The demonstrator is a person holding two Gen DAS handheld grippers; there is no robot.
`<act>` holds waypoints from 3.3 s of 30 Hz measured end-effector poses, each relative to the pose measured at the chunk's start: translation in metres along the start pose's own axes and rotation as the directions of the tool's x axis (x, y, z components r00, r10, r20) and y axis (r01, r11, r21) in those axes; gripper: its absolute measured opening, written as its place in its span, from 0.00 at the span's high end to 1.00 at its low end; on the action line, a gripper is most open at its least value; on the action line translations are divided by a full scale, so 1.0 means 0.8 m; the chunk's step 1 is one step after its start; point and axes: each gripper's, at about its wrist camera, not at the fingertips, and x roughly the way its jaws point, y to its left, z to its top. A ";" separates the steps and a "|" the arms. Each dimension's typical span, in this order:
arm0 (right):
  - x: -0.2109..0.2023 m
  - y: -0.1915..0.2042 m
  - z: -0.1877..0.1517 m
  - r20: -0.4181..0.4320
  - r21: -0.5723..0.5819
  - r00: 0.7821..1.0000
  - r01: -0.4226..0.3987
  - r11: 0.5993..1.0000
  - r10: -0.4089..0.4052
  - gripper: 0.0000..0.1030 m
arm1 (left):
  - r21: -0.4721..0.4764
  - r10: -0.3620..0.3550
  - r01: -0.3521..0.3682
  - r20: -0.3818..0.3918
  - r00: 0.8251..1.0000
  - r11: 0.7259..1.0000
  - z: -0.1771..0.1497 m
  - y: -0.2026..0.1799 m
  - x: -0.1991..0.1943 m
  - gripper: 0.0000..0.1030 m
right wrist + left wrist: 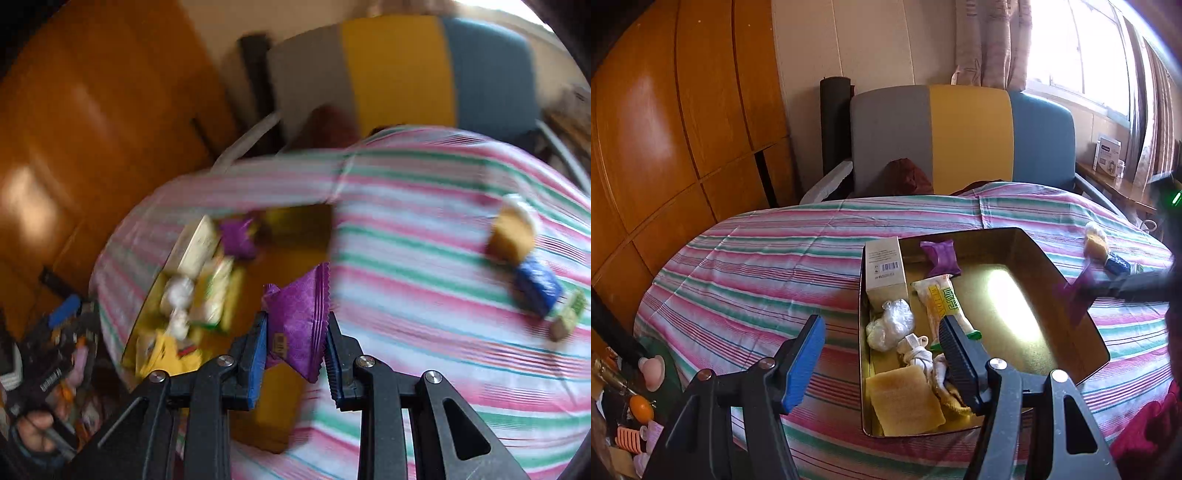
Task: Organize objects
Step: 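Carry the purple packet into the gold tray and open the right tool, then move the left tool to the sponge and Tempo tissue pack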
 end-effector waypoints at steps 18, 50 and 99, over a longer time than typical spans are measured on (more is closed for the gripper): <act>0.137 0.101 -0.039 -0.267 -0.140 0.961 -0.106 0.985 0.066 0.68 | -0.086 0.004 -0.011 -0.078 0.997 0.996 -0.022 0.039 0.025 0.37; -0.095 -0.257 -0.037 0.079 0.381 0.862 0.437 0.815 -0.500 0.24 | 0.086 -0.134 0.139 -0.065 0.989 0.987 0.024 -0.079 0.010 0.38; -0.152 -0.397 -0.130 0.066 0.897 0.884 0.151 0.416 -0.462 0.16 | 0.143 -0.451 0.543 -0.407 0.794 0.827 0.056 -0.387 0.107 0.43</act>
